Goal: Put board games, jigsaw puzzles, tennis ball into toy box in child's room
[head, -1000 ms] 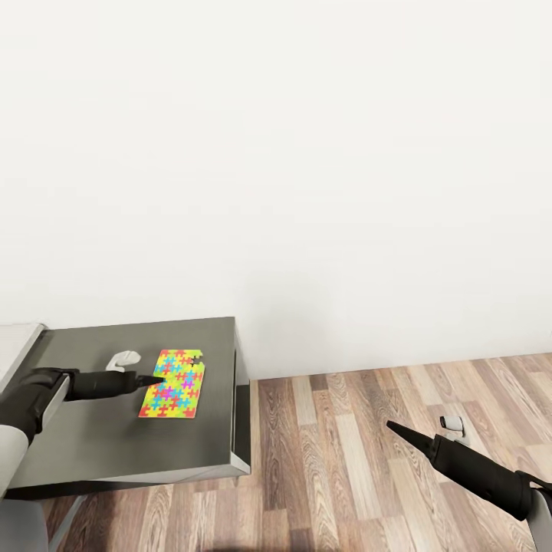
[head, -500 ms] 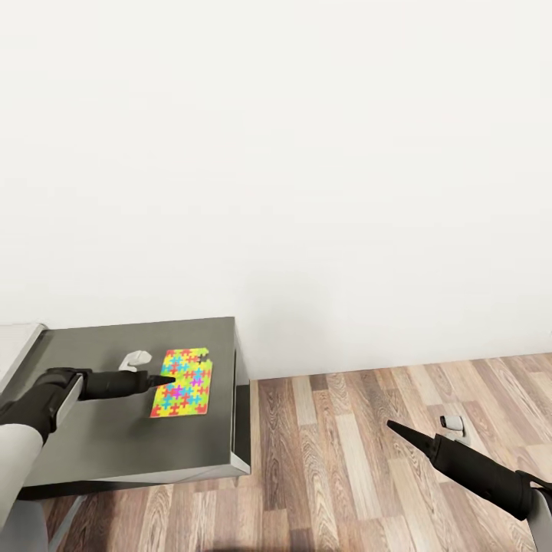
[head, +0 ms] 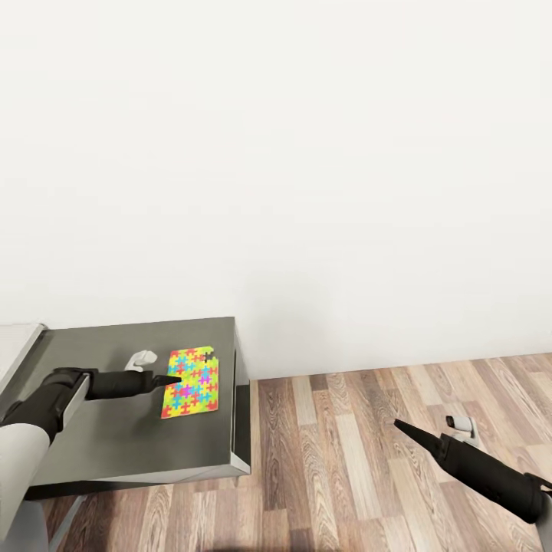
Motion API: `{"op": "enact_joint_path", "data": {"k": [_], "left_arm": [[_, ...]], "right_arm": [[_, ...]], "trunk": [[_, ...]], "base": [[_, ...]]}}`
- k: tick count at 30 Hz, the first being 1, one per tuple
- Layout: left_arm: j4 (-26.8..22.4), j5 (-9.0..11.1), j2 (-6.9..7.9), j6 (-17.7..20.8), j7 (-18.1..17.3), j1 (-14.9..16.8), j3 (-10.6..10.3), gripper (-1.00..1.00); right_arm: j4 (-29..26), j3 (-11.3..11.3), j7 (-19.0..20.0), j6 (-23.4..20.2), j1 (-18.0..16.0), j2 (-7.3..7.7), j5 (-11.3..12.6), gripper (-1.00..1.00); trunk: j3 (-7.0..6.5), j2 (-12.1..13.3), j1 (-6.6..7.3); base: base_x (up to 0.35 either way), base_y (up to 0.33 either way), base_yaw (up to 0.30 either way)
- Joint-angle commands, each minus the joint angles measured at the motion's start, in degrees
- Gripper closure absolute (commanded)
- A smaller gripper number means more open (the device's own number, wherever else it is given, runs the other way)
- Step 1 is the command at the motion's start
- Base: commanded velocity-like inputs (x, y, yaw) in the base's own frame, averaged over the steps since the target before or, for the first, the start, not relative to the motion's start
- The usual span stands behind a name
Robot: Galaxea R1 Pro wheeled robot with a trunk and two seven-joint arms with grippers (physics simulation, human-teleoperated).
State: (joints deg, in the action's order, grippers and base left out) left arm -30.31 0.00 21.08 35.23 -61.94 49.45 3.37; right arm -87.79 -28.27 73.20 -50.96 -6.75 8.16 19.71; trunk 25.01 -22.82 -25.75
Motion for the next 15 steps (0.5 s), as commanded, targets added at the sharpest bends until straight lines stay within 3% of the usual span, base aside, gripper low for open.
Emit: {"op": "enact_joint_path", "data": {"k": [1,15], "left_arm": [[-0.02,0.0,-0.04,0.54,-0.23,0.03,0.15,-1.0],[-0.02,0.0,-0.64,0.62,-2.76,0.03,0.13,-1.0]], "right_arm": [[-0.01,-0.12,0.07,-0.37,-0.02,0.01,0.16,-1.0],[-0.01,-0.29,0.13,-0.36,-0.01,0.01,0.2,-1.0]], "trunk": [[0.08,-0.09,-0.03],[0.08,-0.09,-0.03]], "base": [[0.0,0.0,0.0],[0.0,0.0,0.0]]}}
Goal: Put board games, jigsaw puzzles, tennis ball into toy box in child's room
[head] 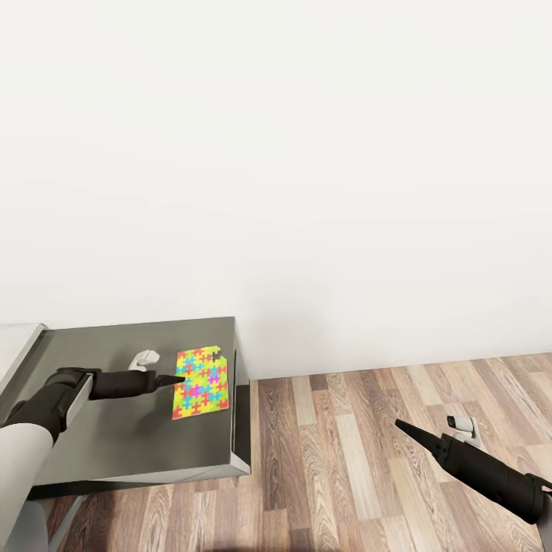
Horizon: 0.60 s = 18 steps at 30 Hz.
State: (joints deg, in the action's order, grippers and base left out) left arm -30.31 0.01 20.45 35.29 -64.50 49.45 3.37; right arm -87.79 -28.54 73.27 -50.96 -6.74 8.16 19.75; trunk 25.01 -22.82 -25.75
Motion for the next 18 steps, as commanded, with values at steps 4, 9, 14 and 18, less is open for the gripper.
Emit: {"op": "enact_joint_path", "data": {"k": [4,9,14,18], "left_arm": [[-0.01,-0.01,-0.07,0.56,-0.54,0.03,0.14,-1.0],[-0.01,-0.01,-0.69,0.57,-0.62,0.03,0.15,-1.0],[-0.01,-0.01,-0.87,0.61,-0.63,0.03,0.15,-1.0],[-0.01,-0.01,-1.07,0.64,-0.63,0.03,0.14,-1.0]], "right_arm": [[-0.01,-0.02,0.07,-0.37,-0.03,0.01,0.19,-1.0],[-0.01,-0.02,0.08,-0.37,-0.03,0.01,0.2,-1.0],[-0.01,-0.02,0.09,-0.37,-0.03,0.01,0.15,-1.0],[-0.01,-0.02,0.09,-0.37,-0.03,0.01,0.13,-1.0]], "trunk": [[0.08,-0.09,-0.03],[0.08,-0.09,-0.03],[0.08,-0.09,-0.03],[0.08,-0.09,-0.03]], "base": [[0.0,0.0,0.0],[0.0,0.0,0.0],[0.0,0.0,0.0],[0.0,0.0,0.0]]}}
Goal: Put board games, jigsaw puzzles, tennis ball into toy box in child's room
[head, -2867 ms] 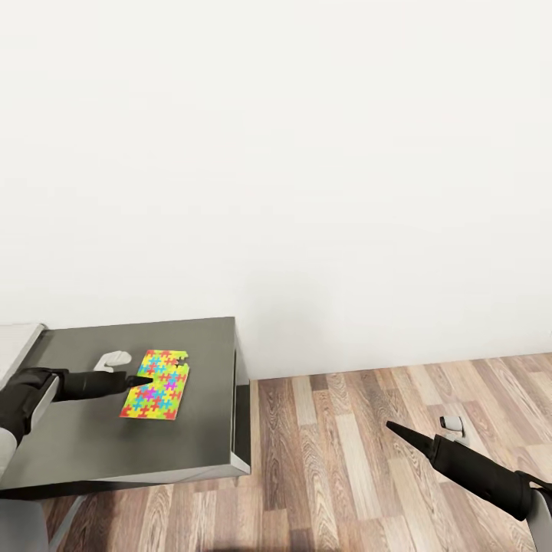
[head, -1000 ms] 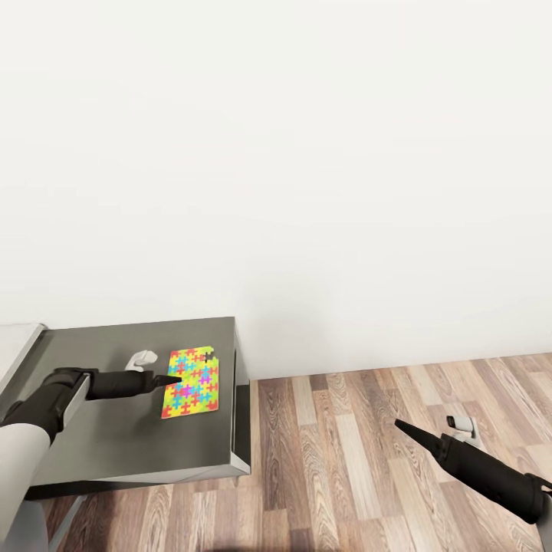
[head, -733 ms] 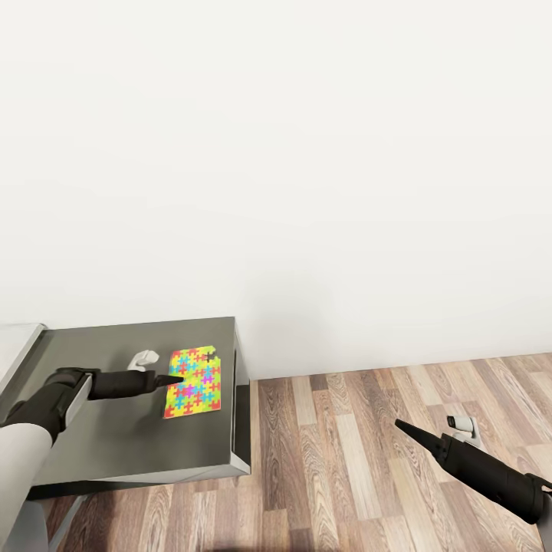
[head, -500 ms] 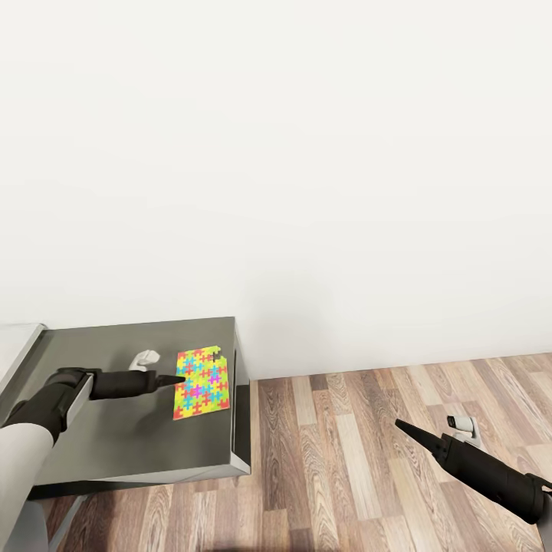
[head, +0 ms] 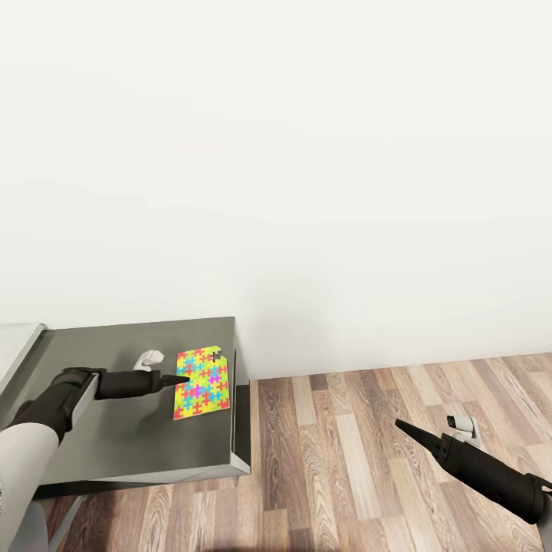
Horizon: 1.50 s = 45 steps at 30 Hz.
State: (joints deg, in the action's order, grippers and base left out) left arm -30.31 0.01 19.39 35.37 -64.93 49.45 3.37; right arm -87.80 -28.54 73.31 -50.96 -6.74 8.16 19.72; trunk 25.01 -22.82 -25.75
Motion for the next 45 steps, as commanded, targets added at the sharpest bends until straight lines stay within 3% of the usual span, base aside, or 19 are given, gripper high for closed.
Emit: {"op": "enact_joint_path", "data": {"k": [1,45], "left_arm": [[-0.01,-0.01,-0.06,0.56,-0.19,0.03,0.14,-1.0],[-0.01,0.14,-1.46,0.73,-0.61,0.03,0.15,-1.0]], "right_arm": [[-0.01,-0.02,0.06,-0.37,-0.03,0.01,0.16,-1.0],[-0.01,-0.11,0.08,-0.37,0.04,0.01,0.32,-1.0]], "trunk": [[0.08,-0.09,-0.03],[0.08,-0.09,-0.03]], "base": [[0.0,0.0,0.0],[0.0,0.0,0.0]]}}
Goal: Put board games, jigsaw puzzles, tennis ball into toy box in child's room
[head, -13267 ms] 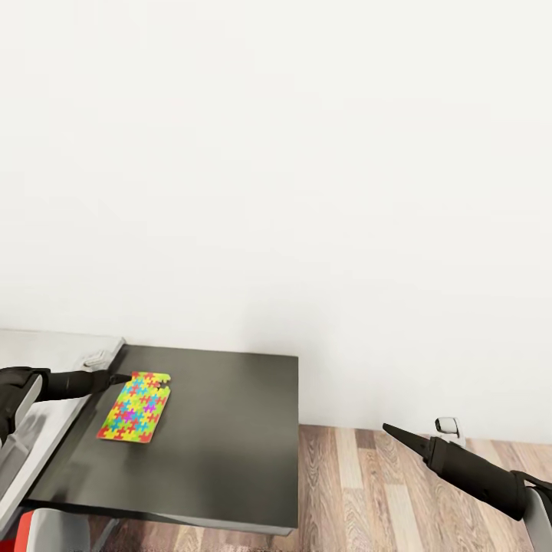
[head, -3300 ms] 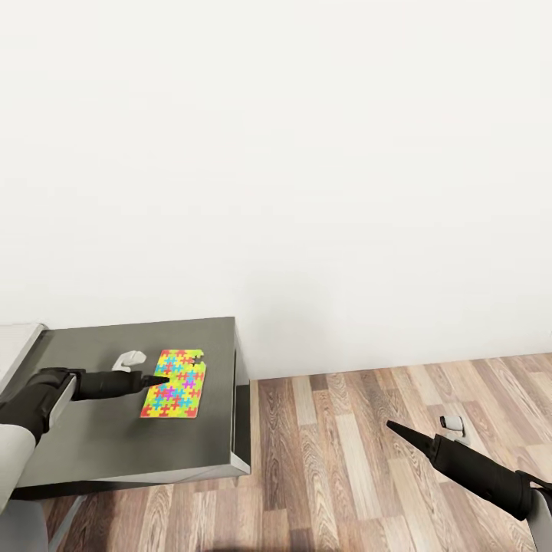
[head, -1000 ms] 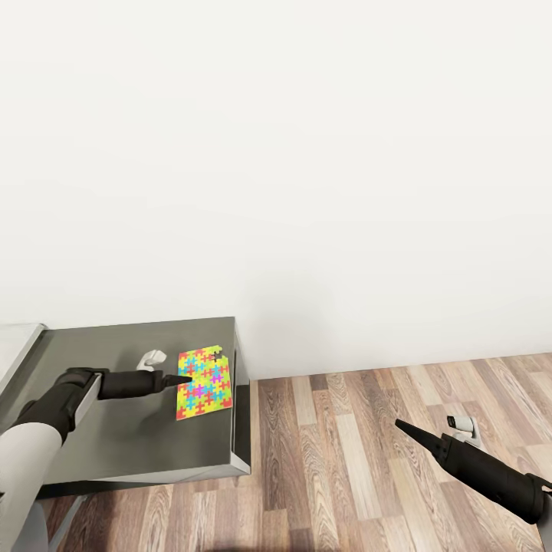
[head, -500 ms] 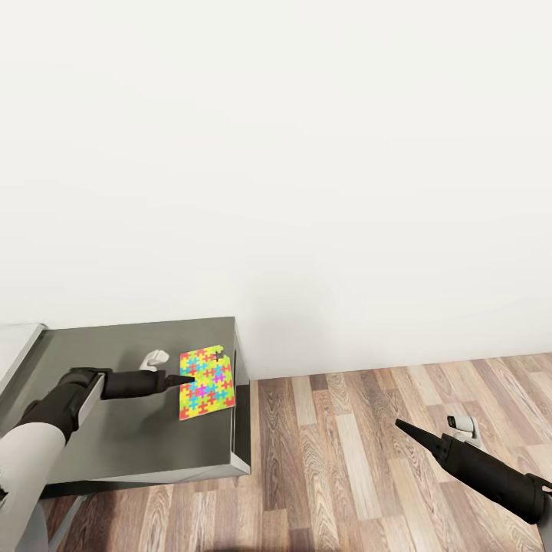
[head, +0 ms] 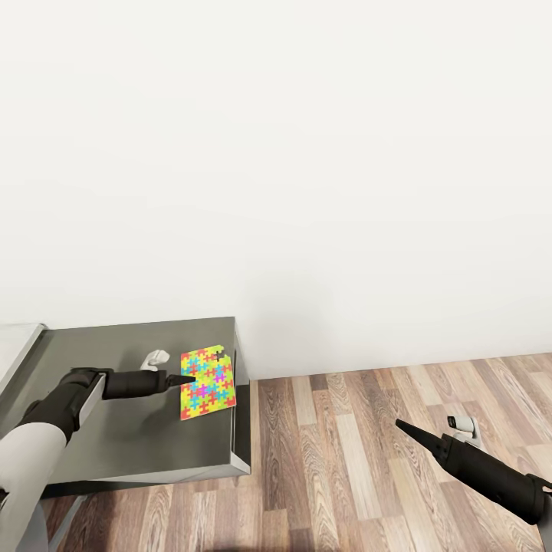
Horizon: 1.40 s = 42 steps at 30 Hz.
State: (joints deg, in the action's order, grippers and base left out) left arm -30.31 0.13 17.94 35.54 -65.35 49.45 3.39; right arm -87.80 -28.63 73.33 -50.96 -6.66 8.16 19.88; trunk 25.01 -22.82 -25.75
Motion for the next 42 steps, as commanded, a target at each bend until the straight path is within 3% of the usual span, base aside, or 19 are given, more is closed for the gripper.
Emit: {"op": "enact_joint_path", "data": {"k": [1,13,24,42], "left_arm": [[-0.01,0.02,-0.07,0.54,-0.2,0.03,0.13,-1.0],[-0.01,0.12,-0.98,0.59,-0.3,0.03,0.13,-1.0],[-0.01,0.04,-1.85,0.65,-0.26,0.03,0.13,-1.0],[-0.01,0.08,-2.3,0.71,-0.23,0.03,0.19,-1.0]], "right_arm": [[-0.01,-0.02,0.05,-0.37,-0.03,0.01,0.16,-1.0],[-0.01,-0.04,0.13,-0.39,-0.02,0.03,0.16,-1.0],[-0.01,-1.22,2.59,-0.37,-0.02,0.01,-0.4,-1.0],[0.0,-1.33,2.72,-0.37,-0.02,0.01,-0.45,-1.0]], "trunk": [[0.08,-0.09,-0.03],[0.08,-0.09,-0.03],[0.08,-0.09,-0.03],[0.08,-0.09,-0.03]], "base": [[0.0,0.0,0.0],[0.0,0.0,0.0],[0.0,0.0,0.0],[0.0,0.0,0.0]]}}
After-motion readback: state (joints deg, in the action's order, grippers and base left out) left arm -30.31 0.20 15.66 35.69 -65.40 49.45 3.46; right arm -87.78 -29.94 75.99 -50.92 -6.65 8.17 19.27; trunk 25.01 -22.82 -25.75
